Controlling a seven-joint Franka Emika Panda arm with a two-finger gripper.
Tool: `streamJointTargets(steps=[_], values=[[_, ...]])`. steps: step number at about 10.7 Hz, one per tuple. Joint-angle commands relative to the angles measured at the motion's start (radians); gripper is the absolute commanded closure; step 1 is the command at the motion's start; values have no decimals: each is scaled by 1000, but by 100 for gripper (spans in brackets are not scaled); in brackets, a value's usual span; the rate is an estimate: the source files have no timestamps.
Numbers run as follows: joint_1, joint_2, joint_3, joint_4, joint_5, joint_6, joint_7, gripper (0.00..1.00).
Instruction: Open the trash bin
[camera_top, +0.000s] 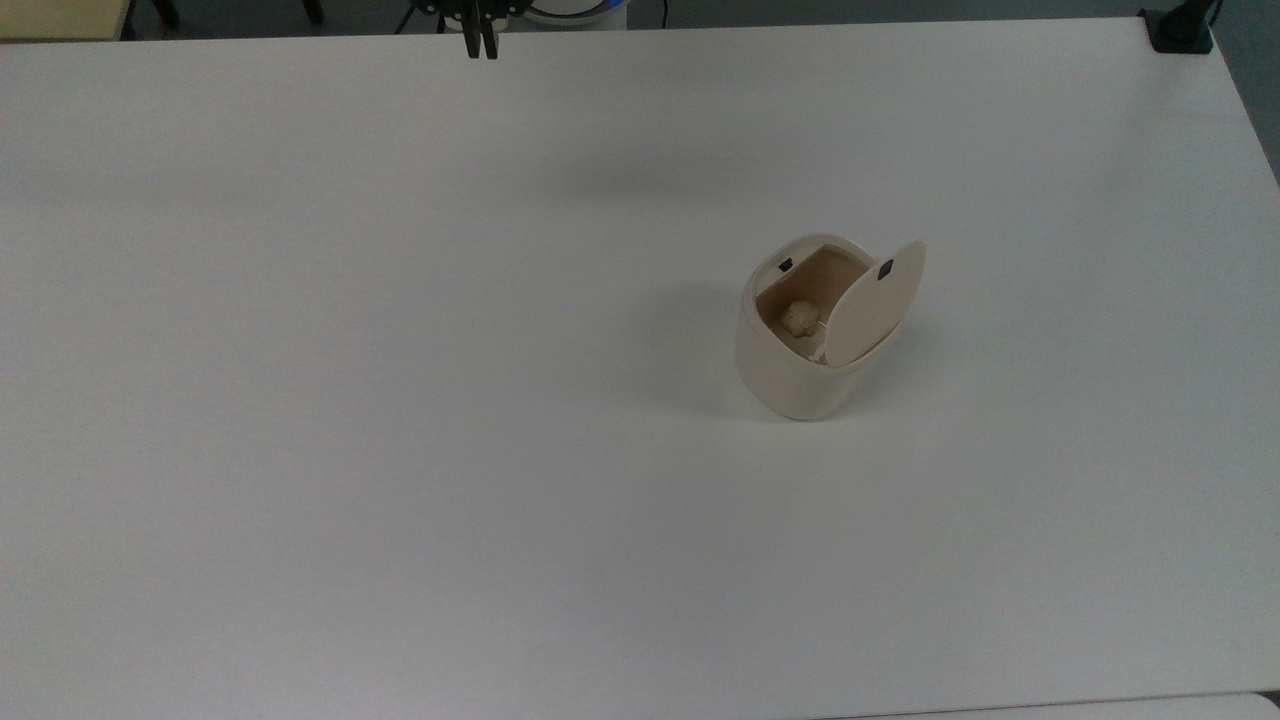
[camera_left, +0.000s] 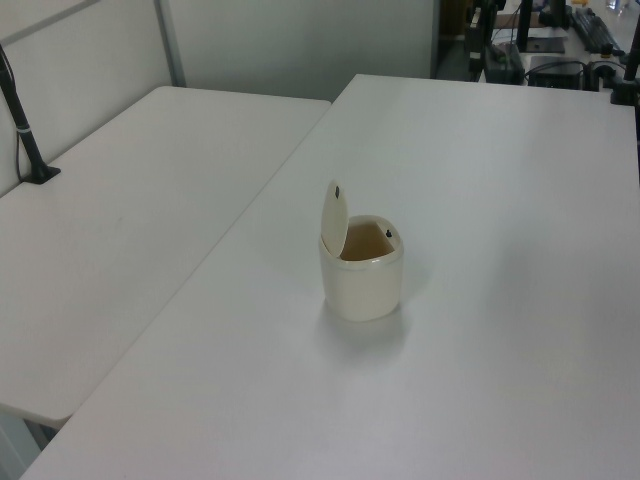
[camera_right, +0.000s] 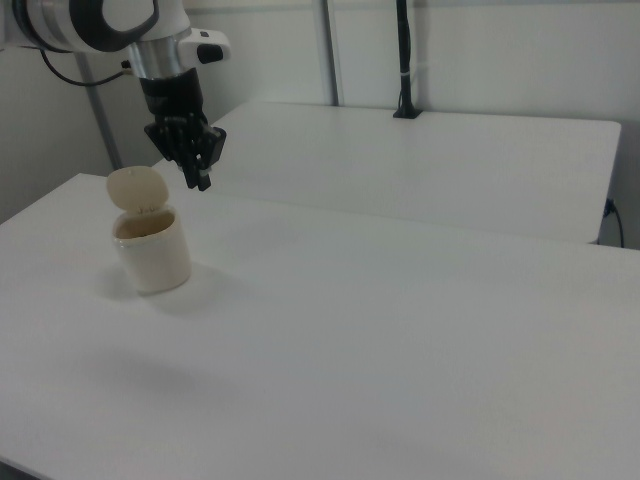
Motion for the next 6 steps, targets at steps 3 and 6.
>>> streamJointTargets(steps=[3, 6], values=[[3, -28, 7, -34, -24, -43, 0, 0], [2, -33, 7, -34, -24, -54, 3, 0]])
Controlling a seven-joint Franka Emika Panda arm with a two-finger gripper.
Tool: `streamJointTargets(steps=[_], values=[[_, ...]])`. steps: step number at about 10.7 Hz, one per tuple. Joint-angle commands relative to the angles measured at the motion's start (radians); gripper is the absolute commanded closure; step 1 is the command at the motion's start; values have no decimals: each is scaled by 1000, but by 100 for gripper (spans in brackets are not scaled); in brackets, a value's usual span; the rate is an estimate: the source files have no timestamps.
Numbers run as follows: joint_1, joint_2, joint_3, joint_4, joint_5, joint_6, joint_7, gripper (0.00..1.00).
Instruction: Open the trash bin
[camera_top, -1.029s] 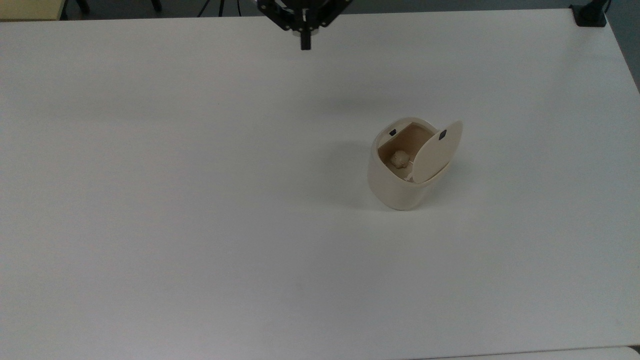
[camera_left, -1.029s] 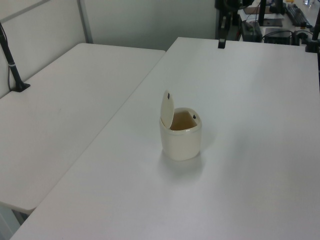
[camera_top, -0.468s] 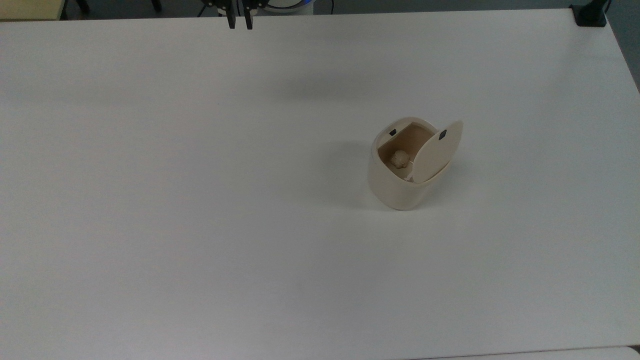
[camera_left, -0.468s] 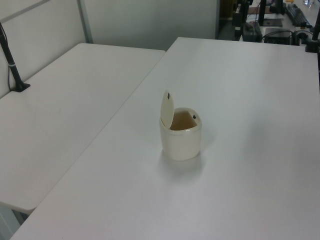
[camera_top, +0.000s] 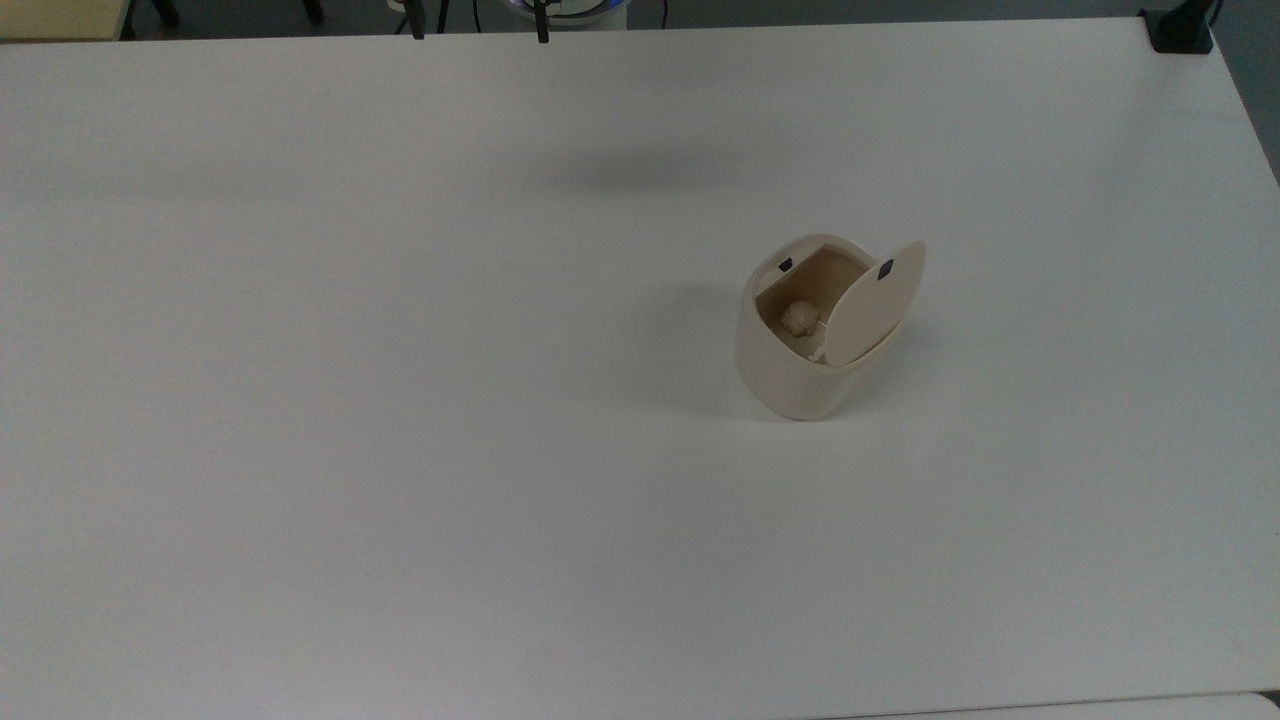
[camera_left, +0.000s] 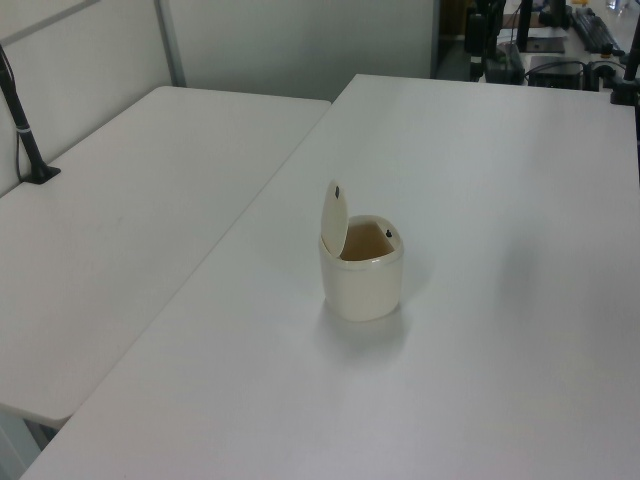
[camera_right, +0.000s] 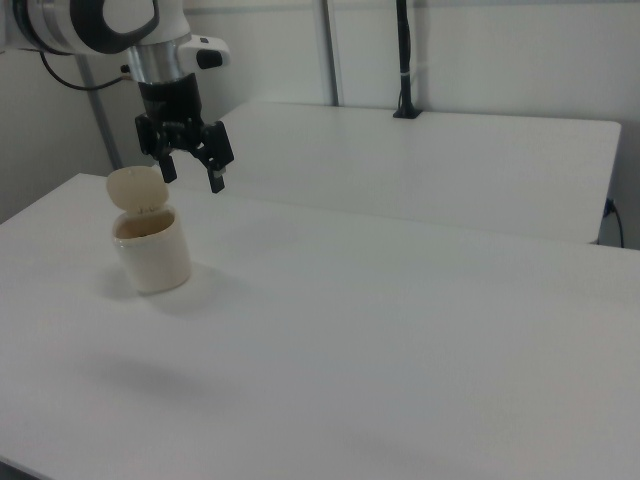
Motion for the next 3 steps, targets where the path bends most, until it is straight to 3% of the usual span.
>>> streamJointTargets(steps=[1, 3], values=[[2, -32, 4, -26, -18, -22, 3, 0], [2, -32, 4, -26, -18, -25, 3, 0]])
